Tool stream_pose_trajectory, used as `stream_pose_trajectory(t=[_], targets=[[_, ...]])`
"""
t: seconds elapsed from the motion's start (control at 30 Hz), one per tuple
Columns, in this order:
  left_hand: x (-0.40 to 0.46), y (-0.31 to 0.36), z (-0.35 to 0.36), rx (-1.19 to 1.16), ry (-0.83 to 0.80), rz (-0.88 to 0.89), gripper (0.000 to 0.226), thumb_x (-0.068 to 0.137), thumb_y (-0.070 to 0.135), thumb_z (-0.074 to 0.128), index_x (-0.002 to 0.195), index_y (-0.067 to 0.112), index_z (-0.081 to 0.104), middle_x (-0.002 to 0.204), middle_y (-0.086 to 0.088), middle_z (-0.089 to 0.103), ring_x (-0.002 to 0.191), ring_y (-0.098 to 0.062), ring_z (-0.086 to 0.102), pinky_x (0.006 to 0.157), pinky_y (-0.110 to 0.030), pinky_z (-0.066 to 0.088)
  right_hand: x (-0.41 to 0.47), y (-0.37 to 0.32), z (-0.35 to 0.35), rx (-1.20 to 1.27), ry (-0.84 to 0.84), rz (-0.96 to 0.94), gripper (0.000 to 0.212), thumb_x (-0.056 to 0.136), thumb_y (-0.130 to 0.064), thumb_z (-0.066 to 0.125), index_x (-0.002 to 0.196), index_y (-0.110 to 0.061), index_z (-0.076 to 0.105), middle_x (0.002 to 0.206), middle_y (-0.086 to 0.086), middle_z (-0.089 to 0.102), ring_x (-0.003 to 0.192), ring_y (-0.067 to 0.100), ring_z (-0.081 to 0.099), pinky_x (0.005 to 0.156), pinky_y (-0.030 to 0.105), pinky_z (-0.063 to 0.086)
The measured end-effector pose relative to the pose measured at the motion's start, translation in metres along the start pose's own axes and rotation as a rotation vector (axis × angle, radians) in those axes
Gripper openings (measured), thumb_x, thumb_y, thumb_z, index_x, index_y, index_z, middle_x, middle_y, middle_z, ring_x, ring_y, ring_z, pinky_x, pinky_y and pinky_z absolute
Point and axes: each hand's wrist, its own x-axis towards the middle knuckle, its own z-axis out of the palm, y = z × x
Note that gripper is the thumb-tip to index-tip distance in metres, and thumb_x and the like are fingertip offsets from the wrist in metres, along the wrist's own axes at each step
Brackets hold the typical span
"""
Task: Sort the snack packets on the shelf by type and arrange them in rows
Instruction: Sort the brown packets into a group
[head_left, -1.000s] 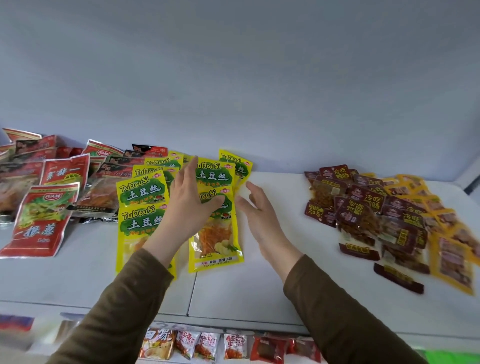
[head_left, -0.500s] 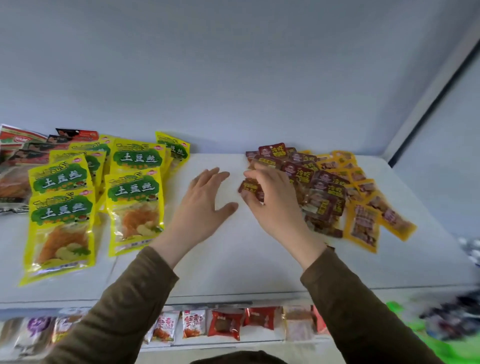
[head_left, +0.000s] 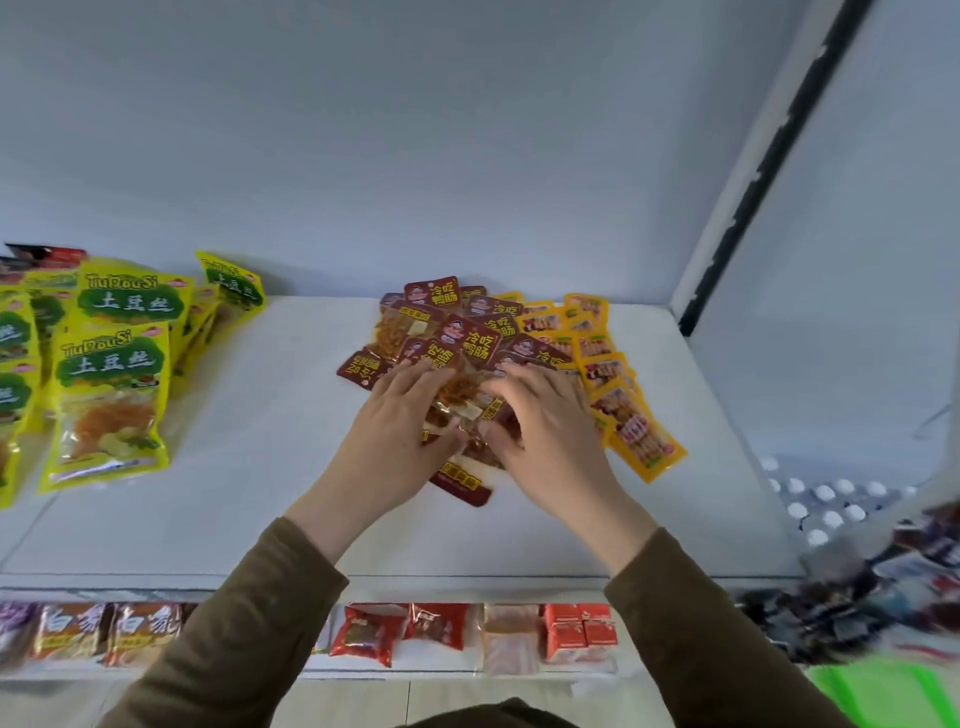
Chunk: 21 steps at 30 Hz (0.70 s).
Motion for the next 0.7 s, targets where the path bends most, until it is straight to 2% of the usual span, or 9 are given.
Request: stream_pose_trajectory(t=[0.1, 0.23, 0.3, 0.37, 0.43, 0.5, 0.6, 0.7], targets=[[0.003, 0.007, 0.006, 0.008, -0.02, -0.034, 0.068, 0.098, 0.046, 0.062, 0.158, 0.03, 0.034, 0.167, 0.004, 0.028, 0.155, -0.02, 0.015, 0.125, -0.039, 0.017, -0.005, 0.016, -0.004, 0.017, 0.001, 0.061, 0.043, 0.098, -0.042, 0.059, 0.137, -0.026, 0.056, 0.149, -0.005, 0.049, 0.142, 0.021, 0.035, 0.12, 0.043, 0.022], [0.015, -0.003, 0.007, 0.02, -0.042, -0.074, 0.069, 0.098, 0.05, 0.061, 0.158, 0.031, 0.032, 0.167, 0.004, 0.026, 0.156, -0.021, 0.016, 0.125, -0.042, 0.017, -0.003, 0.024, -0.006, 0.019, -0.009, 0.142, 0.051, 0.097, -0.043, 0.06, 0.143, -0.026, 0.048, 0.15, -0.003, 0.048, 0.143, 0.023, 0.035, 0.118, 0.045, 0.027], [0.023, -0.013, 0.007, 0.018, -0.043, -0.13, 0.072, 0.097, 0.052, 0.062, 0.158, 0.031, 0.03, 0.168, 0.003, 0.024, 0.156, -0.024, 0.018, 0.125, -0.047, 0.021, 0.002, 0.025, -0.005, 0.002, -0.034, 0.175, 0.066, 0.095, -0.053, 0.059, 0.151, -0.025, 0.038, 0.154, -0.002, 0.044, 0.144, 0.024, 0.033, 0.119, 0.047, 0.03], [0.032, -0.024, 0.009, 0.018, -0.025, -0.188, 0.08, 0.094, 0.06, 0.06, 0.16, 0.031, 0.024, 0.17, 0.0, 0.019, 0.156, -0.029, 0.018, 0.125, -0.052, 0.025, 0.008, 0.025, -0.002, -0.037, -0.103, 0.217, 0.088, 0.089, -0.07, 0.054, 0.158, -0.025, 0.022, 0.16, 0.001, 0.035, 0.148, 0.027, 0.027, 0.119, 0.049, 0.029], [0.042, -0.035, 0.012, 0.058, 0.001, -0.25, 0.093, 0.088, 0.075, 0.054, 0.161, 0.032, 0.015, 0.171, -0.006, 0.012, 0.157, -0.035, 0.013, 0.125, -0.056, 0.021, 0.016, 0.025, 0.003, -0.089, -0.196, 0.265, 0.111, 0.077, -0.088, 0.045, 0.161, -0.028, 0.005, 0.166, 0.006, 0.023, 0.152, 0.032, 0.021, 0.12, 0.052, 0.025], [0.054, -0.043, 0.014, 0.095, 0.01, -0.322, 0.108, 0.08, 0.09, 0.045, 0.161, 0.031, 0.005, 0.172, -0.011, 0.003, 0.158, -0.037, 0.005, 0.125, -0.057, 0.012, 0.024, 0.026, 0.009, -0.134, -0.252, 0.297, 0.124, 0.066, -0.098, 0.037, 0.161, -0.03, -0.006, 0.168, 0.01, 0.016, 0.154, 0.035, 0.017, 0.12, 0.054, 0.023], [0.074, -0.052, 0.014, 0.084, -0.01, -0.397, 0.123, 0.069, 0.099, 0.042, 0.161, 0.031, -0.004, 0.171, -0.016, 0.005, 0.156, -0.042, 0.011, 0.123, -0.061, 0.015, 0.037, 0.025, 0.018, -0.194, -0.26, 0.29, 0.131, 0.061, -0.102, 0.034, 0.161, -0.027, -0.005, 0.167, 0.01, 0.021, 0.153, 0.035, 0.019, 0.12, 0.054, 0.023], [0.087, -0.052, 0.016, 0.047, 0.004, -0.412, 0.126, 0.068, 0.093, 0.057, 0.16, 0.031, -0.003, 0.163, -0.016, 0.032, 0.147, -0.044, 0.031, 0.116, -0.061, 0.029, 0.046, 0.02, 0.028, -0.222, -0.195, 0.224, 0.122, 0.067, -0.098, 0.038, 0.16, -0.023, 0.013, 0.161, 0.008, 0.036, 0.147, 0.034, 0.032, 0.117, 0.053, 0.028]])
